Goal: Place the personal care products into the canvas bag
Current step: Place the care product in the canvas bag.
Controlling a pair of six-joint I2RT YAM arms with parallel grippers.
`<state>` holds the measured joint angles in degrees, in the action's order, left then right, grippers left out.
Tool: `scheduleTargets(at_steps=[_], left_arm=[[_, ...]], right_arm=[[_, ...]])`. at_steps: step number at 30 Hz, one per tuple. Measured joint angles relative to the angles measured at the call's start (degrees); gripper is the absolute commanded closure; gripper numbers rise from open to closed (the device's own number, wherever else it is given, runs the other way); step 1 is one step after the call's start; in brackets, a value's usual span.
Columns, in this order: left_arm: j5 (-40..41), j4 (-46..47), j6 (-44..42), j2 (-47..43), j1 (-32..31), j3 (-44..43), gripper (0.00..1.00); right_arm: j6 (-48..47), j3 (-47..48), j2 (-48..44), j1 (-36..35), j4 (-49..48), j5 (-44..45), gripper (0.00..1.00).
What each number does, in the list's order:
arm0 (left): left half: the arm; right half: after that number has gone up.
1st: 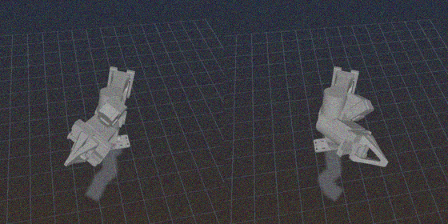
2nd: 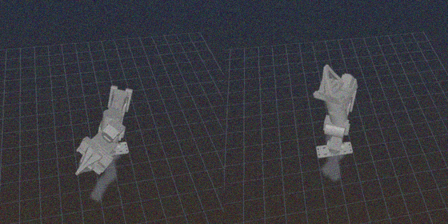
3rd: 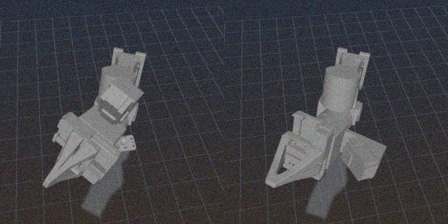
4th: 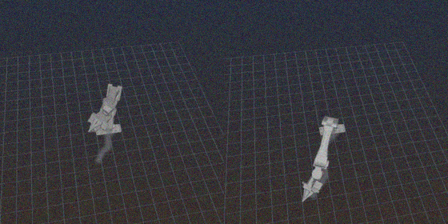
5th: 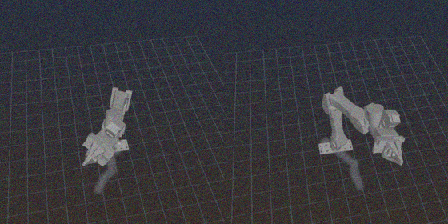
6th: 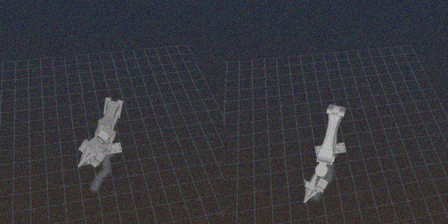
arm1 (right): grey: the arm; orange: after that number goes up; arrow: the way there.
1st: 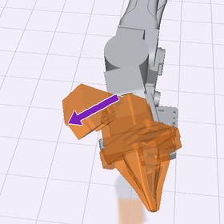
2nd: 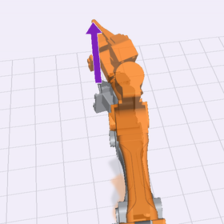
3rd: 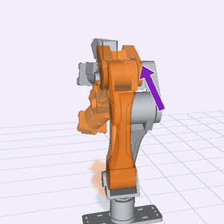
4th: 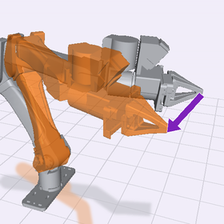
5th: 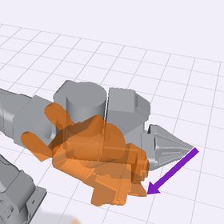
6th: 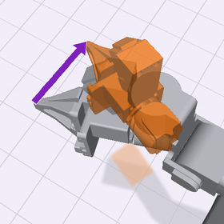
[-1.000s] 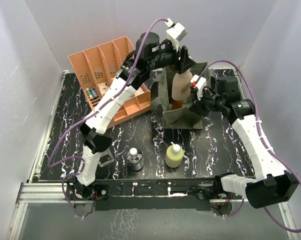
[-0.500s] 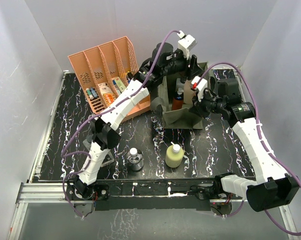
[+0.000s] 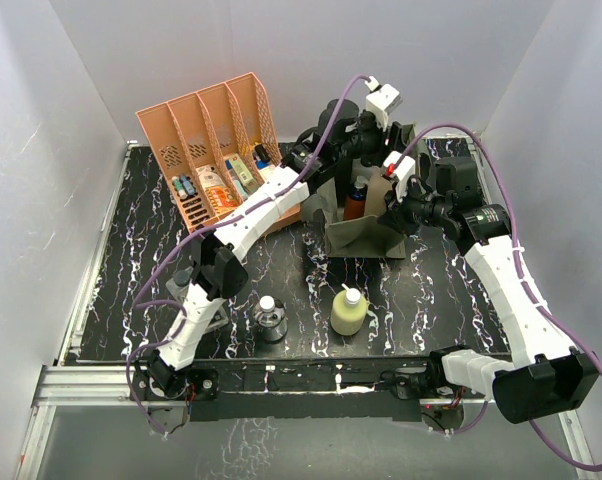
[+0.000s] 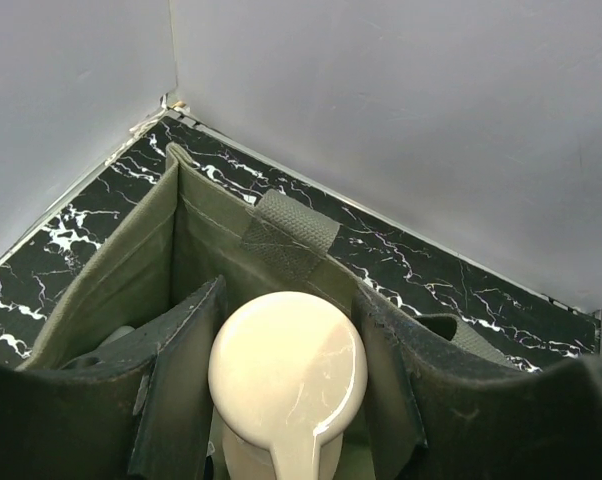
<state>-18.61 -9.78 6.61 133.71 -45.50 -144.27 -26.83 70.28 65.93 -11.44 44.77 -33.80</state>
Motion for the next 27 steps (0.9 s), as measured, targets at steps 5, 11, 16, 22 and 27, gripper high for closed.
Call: scheduleTargets(at_steps=[5,11,16,22,27], left_arm=[[0.4,1.2,-0.2,0.5,-0.5,1.7,1.00],[1.3,2.5,-2.8,0.9,-0.9,4.7,1.00],[2.3,3.0,-5.3,2.6,-1.2,5.6,1.00],[2.3,4.3,-7.2,5.2,-1.3,7.5,1.00],[2.6,6.1,-8.2,6.5,-1.2,8.2,1.00]], right_arm=[[0.2,0.1,0.0,0.0,0.0,0.1,0.92],[0.2,0.1,0.0,0.2,0.0,0.3,0.92],[0.3,0.4,0.0,0.2,0.1,0.9,0.92],[0.3,1.3,0.1,0.2,1.0,1.3,0.92],[0.3,1.6,0.2,0.2,1.7,1.3,0.92]])
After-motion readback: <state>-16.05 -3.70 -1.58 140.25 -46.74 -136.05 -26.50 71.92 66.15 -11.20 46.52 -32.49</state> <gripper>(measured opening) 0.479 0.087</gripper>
